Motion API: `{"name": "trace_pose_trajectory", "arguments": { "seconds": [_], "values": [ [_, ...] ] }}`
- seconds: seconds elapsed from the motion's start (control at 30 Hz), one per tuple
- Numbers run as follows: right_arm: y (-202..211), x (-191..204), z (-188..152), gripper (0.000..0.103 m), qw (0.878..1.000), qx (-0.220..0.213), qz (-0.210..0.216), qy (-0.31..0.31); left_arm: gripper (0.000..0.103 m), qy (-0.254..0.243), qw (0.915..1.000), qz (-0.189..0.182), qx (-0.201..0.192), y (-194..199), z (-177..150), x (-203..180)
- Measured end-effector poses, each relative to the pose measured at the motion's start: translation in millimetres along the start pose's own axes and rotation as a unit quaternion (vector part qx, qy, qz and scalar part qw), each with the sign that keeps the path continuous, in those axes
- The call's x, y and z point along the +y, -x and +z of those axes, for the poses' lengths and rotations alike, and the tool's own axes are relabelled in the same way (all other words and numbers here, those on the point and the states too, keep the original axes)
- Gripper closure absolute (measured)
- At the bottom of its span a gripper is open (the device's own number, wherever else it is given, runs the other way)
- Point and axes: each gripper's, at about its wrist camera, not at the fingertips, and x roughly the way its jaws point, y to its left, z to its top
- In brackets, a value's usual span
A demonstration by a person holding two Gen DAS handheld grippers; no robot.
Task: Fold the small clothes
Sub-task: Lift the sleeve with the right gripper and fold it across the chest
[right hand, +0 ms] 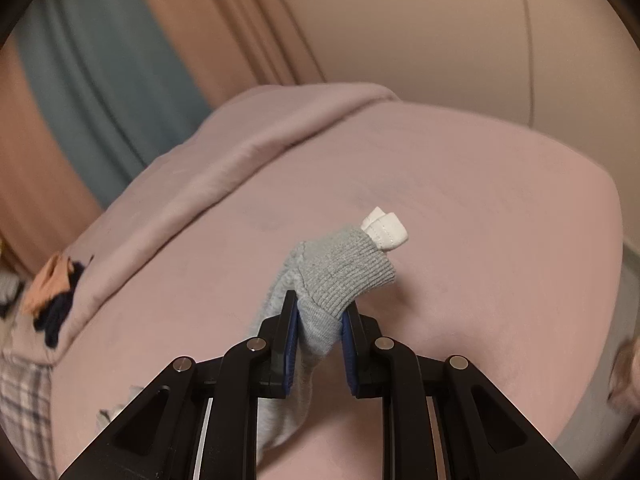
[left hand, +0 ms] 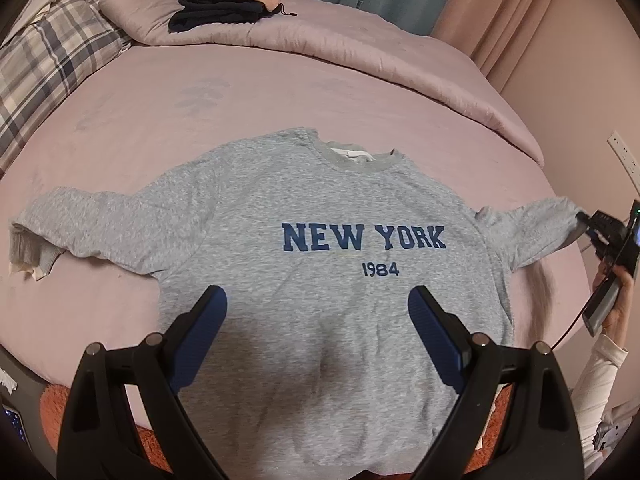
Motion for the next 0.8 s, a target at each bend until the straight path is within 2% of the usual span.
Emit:
{"name": "trace_pose_trajectory", "arguments": {
  "seconds": [0.47,0.8],
  "values": [
    [24,77,-7,0.082,0.992,-0.001,0.099,0.085,0.011,0.011,0.9999,-0.003,0.001,1,-1,11],
    [33,135,-32,0.082,0.972,0.031,0.183,0.144,0.011,0.019,0.9998,-0.003,-0.006,4,-1,21]
  ]
}}
